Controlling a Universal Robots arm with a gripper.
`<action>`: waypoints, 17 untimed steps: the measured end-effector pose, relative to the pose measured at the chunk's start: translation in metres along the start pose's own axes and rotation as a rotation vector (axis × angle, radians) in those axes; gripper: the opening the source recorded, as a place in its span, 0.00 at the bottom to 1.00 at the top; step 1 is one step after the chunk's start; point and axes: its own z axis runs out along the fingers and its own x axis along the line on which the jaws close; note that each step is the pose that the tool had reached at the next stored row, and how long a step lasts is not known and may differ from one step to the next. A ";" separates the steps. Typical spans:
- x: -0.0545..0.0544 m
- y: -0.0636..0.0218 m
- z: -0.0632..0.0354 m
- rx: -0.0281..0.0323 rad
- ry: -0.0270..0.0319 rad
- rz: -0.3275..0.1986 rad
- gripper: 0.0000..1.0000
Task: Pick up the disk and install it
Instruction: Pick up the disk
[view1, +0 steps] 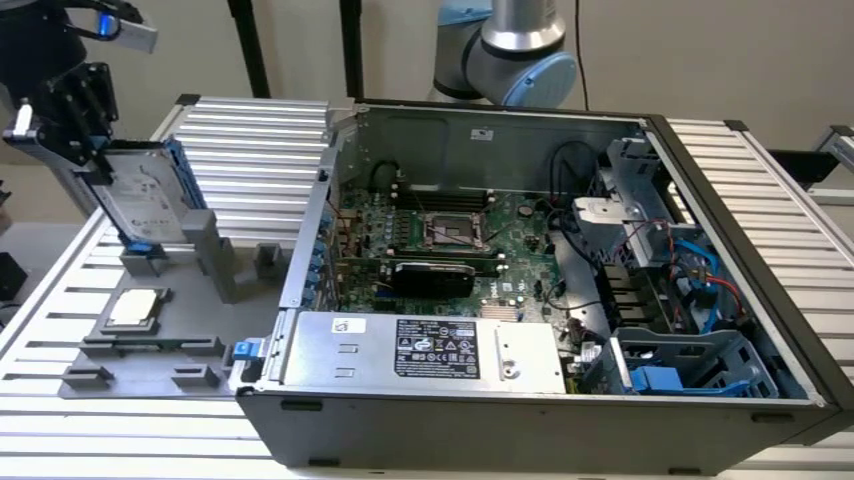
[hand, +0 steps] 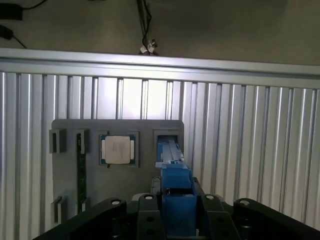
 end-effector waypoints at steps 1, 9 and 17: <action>0.000 -0.0003 -0.0045 0.0002 -0.0001 0.000 0.00; -0.001 -0.0056 -0.0409 0.0001 0.0000 0.000 0.00; -0.001 -0.0282 -0.0769 0.0001 -0.0023 0.000 0.00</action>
